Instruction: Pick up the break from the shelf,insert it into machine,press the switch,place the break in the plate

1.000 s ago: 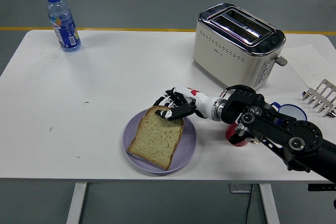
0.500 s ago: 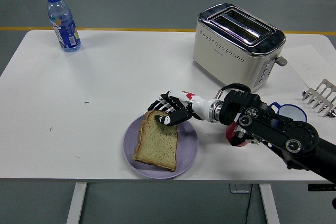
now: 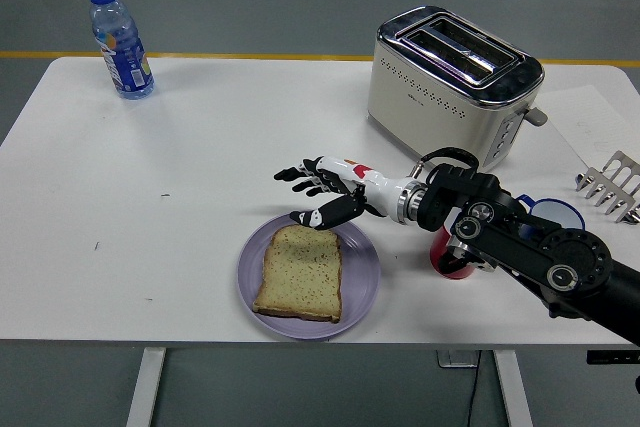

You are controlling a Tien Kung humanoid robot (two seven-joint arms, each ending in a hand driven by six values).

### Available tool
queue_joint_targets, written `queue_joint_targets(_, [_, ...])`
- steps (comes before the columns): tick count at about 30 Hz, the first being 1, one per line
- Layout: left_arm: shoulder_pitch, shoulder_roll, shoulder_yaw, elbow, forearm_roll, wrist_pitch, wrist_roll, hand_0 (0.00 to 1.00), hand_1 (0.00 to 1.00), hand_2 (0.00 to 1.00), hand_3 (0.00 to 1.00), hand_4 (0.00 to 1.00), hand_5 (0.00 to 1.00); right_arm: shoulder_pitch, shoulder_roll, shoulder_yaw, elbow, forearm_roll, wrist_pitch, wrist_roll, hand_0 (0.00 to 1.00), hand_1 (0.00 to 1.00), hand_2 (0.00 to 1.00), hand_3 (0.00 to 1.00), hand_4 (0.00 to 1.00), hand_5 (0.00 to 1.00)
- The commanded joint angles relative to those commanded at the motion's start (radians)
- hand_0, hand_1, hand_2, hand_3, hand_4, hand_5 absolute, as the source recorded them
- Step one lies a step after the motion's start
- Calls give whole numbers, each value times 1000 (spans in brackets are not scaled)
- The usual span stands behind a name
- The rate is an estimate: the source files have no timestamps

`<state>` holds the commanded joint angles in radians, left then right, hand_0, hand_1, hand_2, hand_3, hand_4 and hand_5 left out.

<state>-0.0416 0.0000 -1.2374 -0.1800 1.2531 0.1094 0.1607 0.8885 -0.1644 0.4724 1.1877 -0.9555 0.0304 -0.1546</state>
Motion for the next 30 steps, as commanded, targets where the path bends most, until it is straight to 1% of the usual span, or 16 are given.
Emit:
queue_joint_targets(1, [0,0,-1,0,1,0,0,702,770,795,707,428,940,2,-6,10,22,-10,3,2,897,882,907,849,697,69])
queue_joint_targets(3, [0,0,-1,0,1,0,0,702,770,795,707,428,940,3,-8,14,34,-14,4,2,897,882,907,849,697,69])
queue_joint_targets(7, [0,0,-8,0,8,-1,0,701,770,794,706,428,940,26,-54,87,160,-10,8,23,895,877,903,846,708,79])
queue_joint_targets(8, [0,0,-9,0,9,-1,1,701,770,794,706,428,940,29,-59,96,177,-9,8,27,895,877,903,846,708,79])
queue_joint_targets(9, [1,0,-12,0,12,-2,1,701,770,794,706,428,940,39,-75,123,208,0,3,47,895,877,903,846,708,79])
queue_joint_targets(11, [1,0,-13,0,14,-2,1,702,769,795,706,428,940,44,-82,139,229,6,1,57,890,871,900,846,709,86])
queue_joint_targets(13, [2,0,-16,0,17,-2,2,702,769,795,706,428,940,56,-100,173,258,23,-14,91,890,871,900,846,709,86])
queue_joint_targets(15, [3,0,-18,0,20,-3,2,702,769,795,706,428,940,75,-132,227,292,55,-49,152,890,871,900,846,709,86])
queue_joint_targets(16, [3,0,-19,0,22,-3,3,701,769,795,708,428,939,81,-147,256,300,77,-70,188,844,813,849,820,661,106])
queue_joint_targets(18, [3,0,-19,0,22,-3,3,701,769,795,708,428,939,85,-160,281,303,103,-88,224,844,813,849,820,661,106])
queue_joint_targets(21, [6,0,-23,0,27,-3,5,701,769,795,708,428,939,87,-188,331,301,171,-129,282,844,813,849,820,661,106])
queue_joint_targets(22, [7,0,-25,0,28,-3,5,702,769,795,707,427,937,86,-197,348,298,195,-139,296,817,783,812,780,592,115])
queue_joint_targets(25, [11,0,-33,0,36,-3,6,702,769,795,707,427,937,80,-223,392,279,255,-153,316,817,783,812,780,592,115])
queue_joint_targets(27, [14,0,-39,0,45,-3,7,702,769,795,707,427,937,74,-245,426,251,279,-158,322,817,783,812,780,592,115])
queue_joint_targets(28, [14,0,-41,0,47,-3,7,701,769,795,706,427,938,72,-251,436,242,283,-160,324,800,765,795,764,500,182])
queue_joint_targets(30, [17,0,-47,0,53,-4,8,701,769,795,706,427,938,60,-273,463,214,309,-176,334,800,765,795,764,500,182])
